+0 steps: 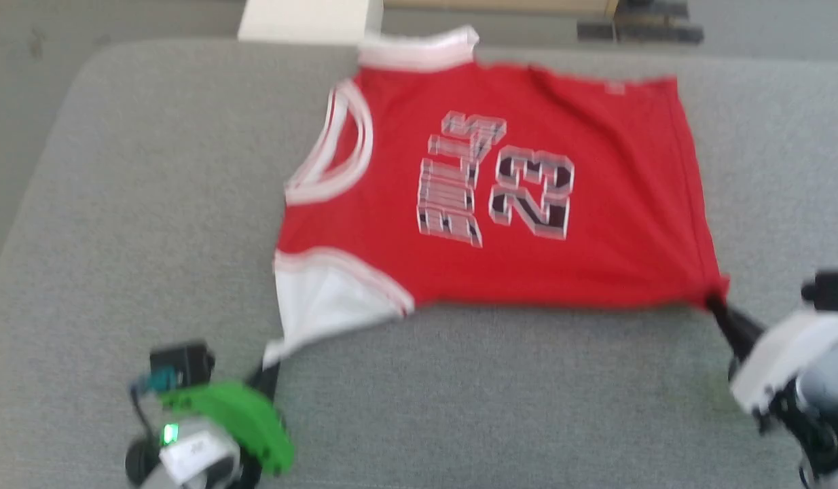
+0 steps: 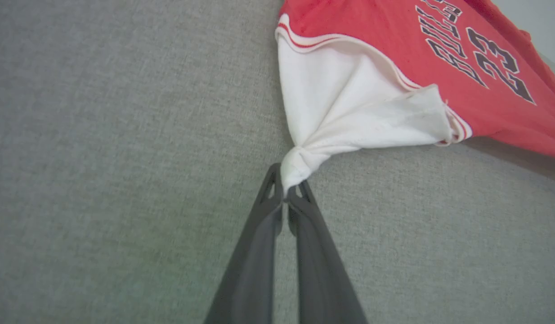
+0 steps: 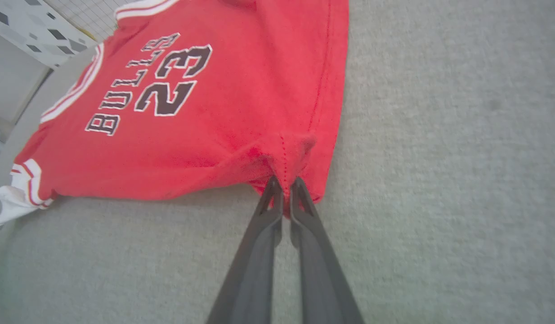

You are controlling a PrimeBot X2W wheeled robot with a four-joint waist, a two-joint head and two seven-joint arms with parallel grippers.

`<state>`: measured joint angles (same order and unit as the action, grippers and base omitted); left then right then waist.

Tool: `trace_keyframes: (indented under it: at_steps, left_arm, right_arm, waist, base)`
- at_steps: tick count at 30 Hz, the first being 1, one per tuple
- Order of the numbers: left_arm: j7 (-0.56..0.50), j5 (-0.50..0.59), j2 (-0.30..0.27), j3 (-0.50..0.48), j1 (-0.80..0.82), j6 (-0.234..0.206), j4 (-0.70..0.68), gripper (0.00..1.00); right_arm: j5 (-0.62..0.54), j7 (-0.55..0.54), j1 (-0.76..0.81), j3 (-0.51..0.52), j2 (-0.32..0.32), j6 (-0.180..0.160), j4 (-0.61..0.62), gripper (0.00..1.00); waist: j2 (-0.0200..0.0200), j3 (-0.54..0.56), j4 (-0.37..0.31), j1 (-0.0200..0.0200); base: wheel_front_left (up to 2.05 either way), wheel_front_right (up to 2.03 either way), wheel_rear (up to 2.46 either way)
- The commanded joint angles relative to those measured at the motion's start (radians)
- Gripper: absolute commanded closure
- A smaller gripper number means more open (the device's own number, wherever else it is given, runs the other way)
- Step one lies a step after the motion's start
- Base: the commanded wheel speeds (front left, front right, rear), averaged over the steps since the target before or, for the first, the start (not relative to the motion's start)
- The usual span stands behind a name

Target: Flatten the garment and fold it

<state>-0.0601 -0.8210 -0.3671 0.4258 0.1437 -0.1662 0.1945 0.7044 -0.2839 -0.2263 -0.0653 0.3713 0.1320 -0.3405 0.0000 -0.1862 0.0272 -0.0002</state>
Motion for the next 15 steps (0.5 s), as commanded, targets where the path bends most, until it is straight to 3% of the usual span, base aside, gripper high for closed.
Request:
trace_keyframes:
  at_steps: [1, 6, 15]
  left_arm:
    - [-0.025, -0.023, -0.021, -0.007, -0.049, -0.02, -0.027, 1.0]
    - [-0.11, -0.078, -0.064, -0.025, -0.193, -0.088, -0.143, 1.0]
    - [-0.125, -0.11, -0.096, -0.052, -0.304, -0.129, -0.268, 1.0]
  right_arm:
    - [-0.004, -0.02, 0.042, 0.01, 0.006, -0.001, 0.015, 1.0]
    - [-0.016, -0.109, 0.168, 0.054, 0.009, -0.001, 0.091, 1.0]
    - [-0.062, -0.231, 0.277, 0.135, -0.04, -0.001, 0.213, 1.0]
  waist:
    - [0.0, 0.085, 0.008, 0.0002]
    - [0.0, 0.109, -0.001, 0.0002]
    - [0.0, 0.115, -0.016, 0.0002]
  base:
    - [0.0, 0.0, 0.0]
    - [0.0, 0.0, 0.0]
    - [0.0, 0.0, 0.0]
